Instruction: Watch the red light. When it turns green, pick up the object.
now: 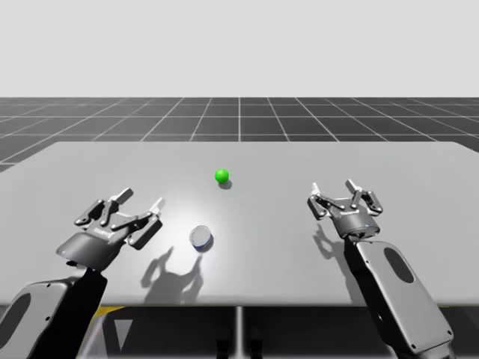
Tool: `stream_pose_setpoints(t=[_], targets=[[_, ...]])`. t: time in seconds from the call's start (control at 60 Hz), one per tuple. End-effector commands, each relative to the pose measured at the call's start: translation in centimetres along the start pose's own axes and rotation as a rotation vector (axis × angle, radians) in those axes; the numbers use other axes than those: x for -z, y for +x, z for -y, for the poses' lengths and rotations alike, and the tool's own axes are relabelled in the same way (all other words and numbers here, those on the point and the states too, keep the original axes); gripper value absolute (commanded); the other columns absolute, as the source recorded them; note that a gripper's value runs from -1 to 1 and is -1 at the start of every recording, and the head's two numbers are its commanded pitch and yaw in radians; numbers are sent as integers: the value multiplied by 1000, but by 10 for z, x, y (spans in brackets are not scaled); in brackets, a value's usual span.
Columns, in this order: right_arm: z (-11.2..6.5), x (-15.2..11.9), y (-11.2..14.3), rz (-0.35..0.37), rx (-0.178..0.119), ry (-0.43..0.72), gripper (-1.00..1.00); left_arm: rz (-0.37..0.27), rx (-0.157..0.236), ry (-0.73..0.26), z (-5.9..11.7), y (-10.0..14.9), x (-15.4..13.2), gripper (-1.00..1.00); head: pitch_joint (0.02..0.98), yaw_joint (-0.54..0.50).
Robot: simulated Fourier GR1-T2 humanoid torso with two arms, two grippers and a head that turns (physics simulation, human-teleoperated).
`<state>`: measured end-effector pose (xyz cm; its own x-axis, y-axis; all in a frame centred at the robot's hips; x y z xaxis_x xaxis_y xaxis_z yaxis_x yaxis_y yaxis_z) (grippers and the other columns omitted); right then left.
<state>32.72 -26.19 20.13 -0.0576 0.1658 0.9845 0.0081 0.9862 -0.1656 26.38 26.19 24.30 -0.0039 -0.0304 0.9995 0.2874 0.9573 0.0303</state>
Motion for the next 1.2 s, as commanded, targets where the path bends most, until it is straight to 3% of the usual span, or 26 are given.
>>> stream_pose_setpoints(t=[0.017, 0.2, 0.533, 0.683, 0.867, 1.2], targets=[[-1, 1, -2, -2, -10, 3, -1000, -43, -4, -90, 23, -19, -26, -1000, 894, 228], [-2, 1, -3, -1, -16, 6, -1000, -121, 17, -107, 38, -47, -43, -1000, 896, 222], [-4, 0, -5, 1, -38, 12, -1000, -227, 44, -119, 54, -86, -50, -1000, 896, 220], [-5, -1, -5, 4, -42, 13, -1000, -251, 61, -130, 63, -95, -43, -1000, 893, 220], [-5, -2, -4, 9, -45, 15, -1000, -280, 47, -149, 67, -102, -28, -1000, 886, 221], [-5, -3, -4, 10, -47, 16, -1000, -315, 62, -173, 80, -102, -1, -1000, 886, 219]])
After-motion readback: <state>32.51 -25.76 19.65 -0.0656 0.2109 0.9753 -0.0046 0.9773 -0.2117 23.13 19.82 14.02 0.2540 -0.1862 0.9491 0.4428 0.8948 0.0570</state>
